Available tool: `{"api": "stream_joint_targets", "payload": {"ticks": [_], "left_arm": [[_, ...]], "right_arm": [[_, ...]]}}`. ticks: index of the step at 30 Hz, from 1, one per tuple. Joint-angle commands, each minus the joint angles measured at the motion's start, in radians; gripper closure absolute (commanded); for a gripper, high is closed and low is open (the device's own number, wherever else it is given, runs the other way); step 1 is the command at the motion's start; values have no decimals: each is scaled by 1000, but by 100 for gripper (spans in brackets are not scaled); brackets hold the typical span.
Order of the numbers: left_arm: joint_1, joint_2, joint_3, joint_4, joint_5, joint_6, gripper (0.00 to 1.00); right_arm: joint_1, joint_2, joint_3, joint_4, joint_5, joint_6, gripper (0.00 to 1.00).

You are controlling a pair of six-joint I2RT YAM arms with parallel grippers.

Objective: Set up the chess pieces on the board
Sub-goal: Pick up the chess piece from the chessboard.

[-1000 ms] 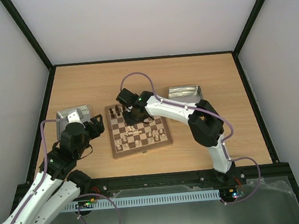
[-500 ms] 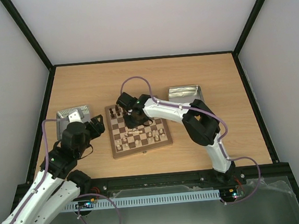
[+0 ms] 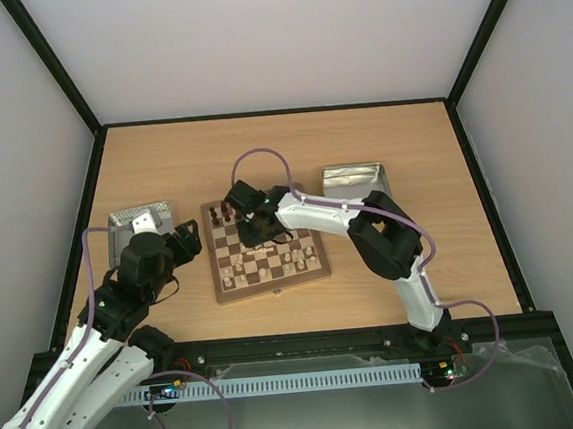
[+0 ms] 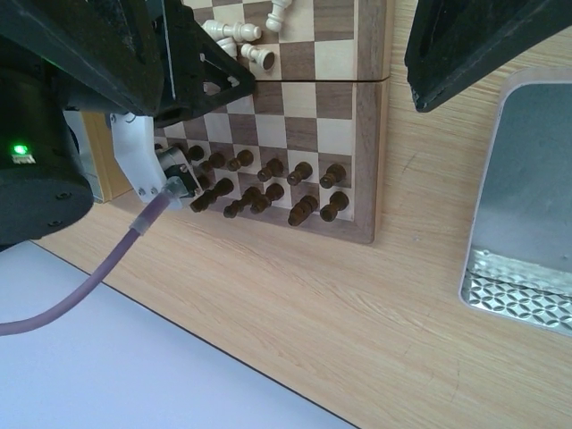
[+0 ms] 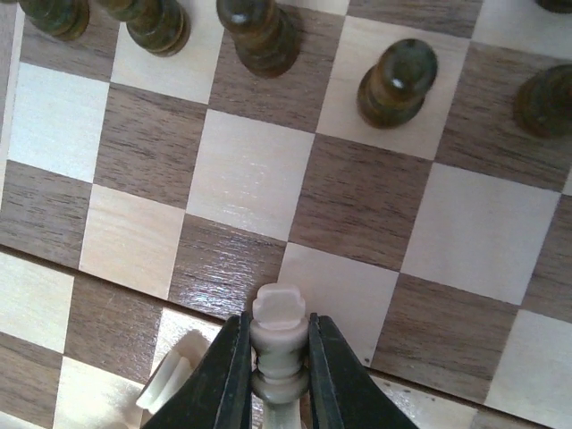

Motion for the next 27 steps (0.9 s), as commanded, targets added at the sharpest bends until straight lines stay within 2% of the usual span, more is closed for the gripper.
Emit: {"api": "stream_joint_targets", "payload": {"ticks": [1,8,16,27], "left_arm": [[4,10,-13,16,10,5,24],[3,28,-65,90,121,-53,23],[3,75,-109,231,264,-137,23],[4,78,-243,615,487,-88,25]], "right_arm": [[5,-60,-113,161,51,-3,92],[4,-250,-287,436,36,10,94],[5,-432,-467,673,95,57,94],[3,-563,-483,687,53,308,93]]}}
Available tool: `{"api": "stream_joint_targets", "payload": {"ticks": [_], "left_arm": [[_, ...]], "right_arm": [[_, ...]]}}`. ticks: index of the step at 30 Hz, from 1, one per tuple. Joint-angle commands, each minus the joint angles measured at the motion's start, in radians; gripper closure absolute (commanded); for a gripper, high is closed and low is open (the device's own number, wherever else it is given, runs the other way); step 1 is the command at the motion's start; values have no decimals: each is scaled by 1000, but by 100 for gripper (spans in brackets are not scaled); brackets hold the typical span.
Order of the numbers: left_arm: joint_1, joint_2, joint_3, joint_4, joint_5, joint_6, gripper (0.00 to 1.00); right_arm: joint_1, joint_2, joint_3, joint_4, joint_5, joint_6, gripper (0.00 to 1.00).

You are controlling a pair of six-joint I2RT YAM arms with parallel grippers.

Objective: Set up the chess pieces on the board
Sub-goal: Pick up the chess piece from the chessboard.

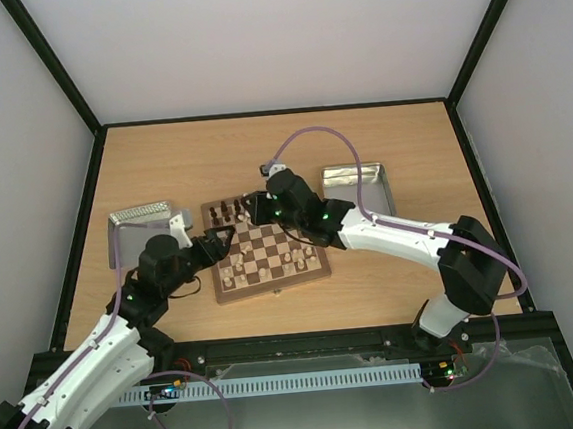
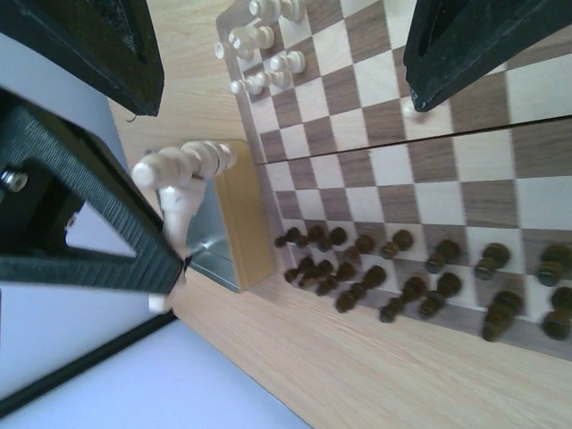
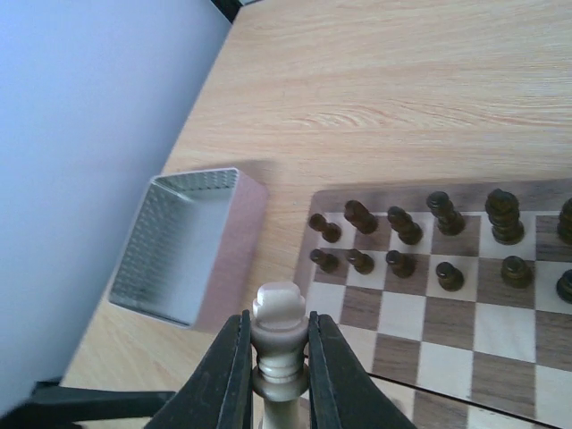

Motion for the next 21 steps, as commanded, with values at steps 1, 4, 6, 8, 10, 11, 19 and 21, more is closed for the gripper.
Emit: {"api": "stream_joint_targets", "payload": {"ticks": [1,4,6,8,10,11,19,21], "left_arm": [[4,-6,-36,213,126,40,25],[3,-6,-32,234,139,63,24],[3,-7,-28,238,143,71,22],[3,3,-28,250,162,76,22],[4,24,-28,270,184,73,26],[4,39,-26,273,192,70,30],[3,135,27,275,187,59,54],[3,140,27,283,181,57,54]], "right_arm": [[3,-40,-1,31,-12,108,93],[3,-31,2,13,-24,107,93],[3,-24,4,0,-27,95,93],[2,-17,9,-12,-35,84,93],[3,-8,15,-24,-39,82,93],[2,-7,17,-24,-46,80,93],[2,4,18,-23,-89,62,94],[3,5,16,-25,-96,57,94]]}}
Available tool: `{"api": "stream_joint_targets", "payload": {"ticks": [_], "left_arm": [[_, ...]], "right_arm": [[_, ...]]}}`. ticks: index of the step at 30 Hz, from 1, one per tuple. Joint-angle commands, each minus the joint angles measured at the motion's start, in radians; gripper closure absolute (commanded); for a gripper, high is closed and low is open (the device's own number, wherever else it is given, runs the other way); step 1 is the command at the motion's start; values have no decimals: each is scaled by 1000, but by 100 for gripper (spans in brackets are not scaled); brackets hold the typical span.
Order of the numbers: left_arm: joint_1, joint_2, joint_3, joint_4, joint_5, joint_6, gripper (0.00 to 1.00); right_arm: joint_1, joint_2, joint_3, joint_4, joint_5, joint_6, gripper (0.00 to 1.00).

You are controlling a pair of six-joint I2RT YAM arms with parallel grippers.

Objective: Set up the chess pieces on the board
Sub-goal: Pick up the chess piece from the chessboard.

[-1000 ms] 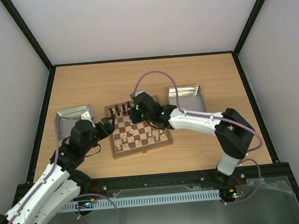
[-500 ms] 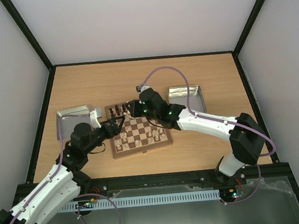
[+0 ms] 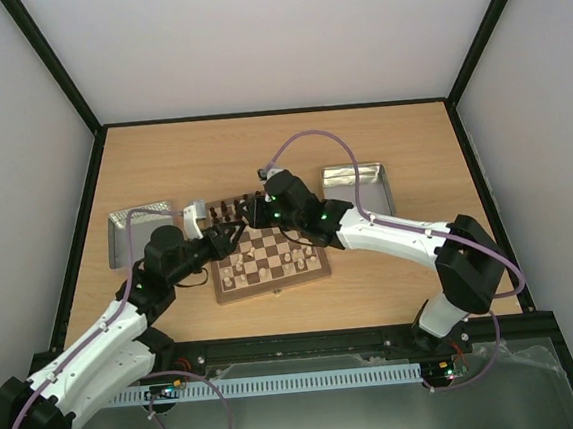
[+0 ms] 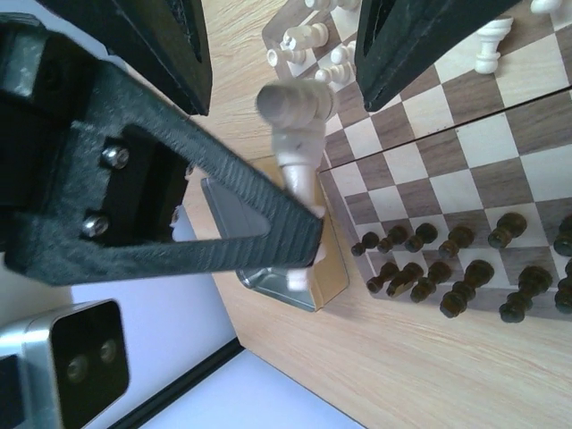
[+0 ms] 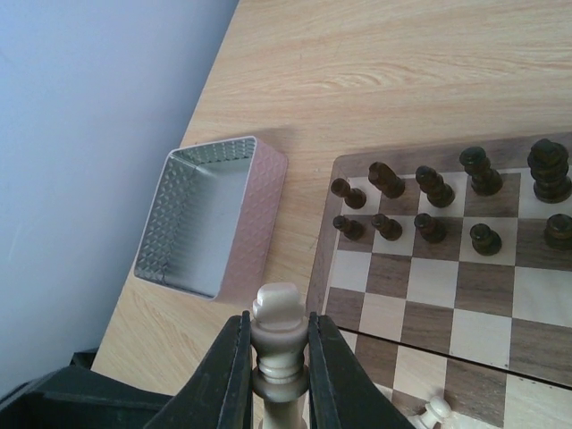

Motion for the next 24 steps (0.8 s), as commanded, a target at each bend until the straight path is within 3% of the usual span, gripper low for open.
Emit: {"api": "stream_joint_targets", "payload": {"ticks": [1,8,18,24], "left_arm": [[3,7,37,49,-6,4,54],[3,23,32,54,-5,4,69],[3,33,24,27,-3,21,78],[3,53,24,7,-15,41,74]], "right_arm": [[3,11,15,-21,-16,-18,94],[3,18,13,-23,-20,-16,94],[3,29,15,-19,-21,-3,94],[3,33,16,-17,-22,3,94]]}}
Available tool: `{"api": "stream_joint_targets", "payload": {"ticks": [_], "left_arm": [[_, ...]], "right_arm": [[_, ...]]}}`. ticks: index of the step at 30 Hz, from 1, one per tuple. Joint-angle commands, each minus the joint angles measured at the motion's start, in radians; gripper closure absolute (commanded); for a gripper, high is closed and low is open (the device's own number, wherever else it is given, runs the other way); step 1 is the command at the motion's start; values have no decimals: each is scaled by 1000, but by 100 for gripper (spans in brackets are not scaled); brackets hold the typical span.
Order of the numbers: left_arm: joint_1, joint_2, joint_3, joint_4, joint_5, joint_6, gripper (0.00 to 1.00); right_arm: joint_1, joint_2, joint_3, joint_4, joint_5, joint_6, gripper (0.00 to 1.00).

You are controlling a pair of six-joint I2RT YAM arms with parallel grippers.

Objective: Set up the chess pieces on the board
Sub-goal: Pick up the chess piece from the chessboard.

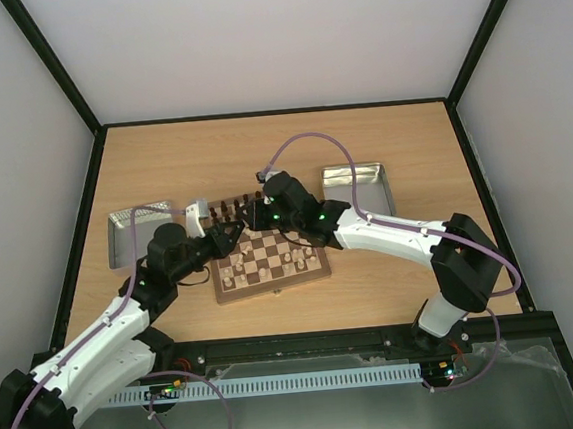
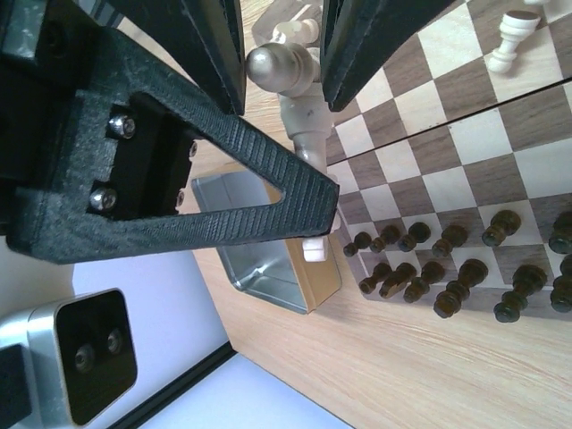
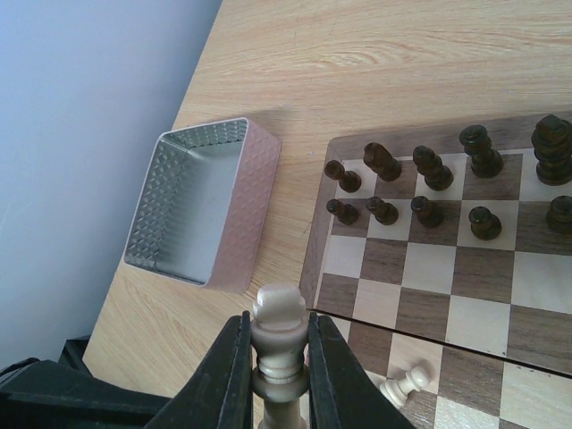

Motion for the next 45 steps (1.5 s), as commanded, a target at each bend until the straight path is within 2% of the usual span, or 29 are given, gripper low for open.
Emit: {"api": "stream_joint_targets", "payload": {"ticks": [1,5,9,21,29,36,45], "left_arm": [[4,15,14,-19,-11,31,73],[4,17,9,-28,-5,40,72],[4,23,6,-25,6,42,75],[3,34,-19,-7,-35,44,98],[3,16,-40,14,-92,21,98],[4,0,-40,38,-94,-19,98],[3,-5,-42,99,-115,-99,98]], "right_arm": [[3,13,17,-2,3,11,94],[3,18,20,-4,4,12,94],[3,21,23,-11,7,17,95],[2,33,-6,-10,81,-12,96],[1,29,-57,-39,163,-30,97],[0,30,-88,17,-14,-93,96],[-1,28,-125,45,-60,-167,94]]}}
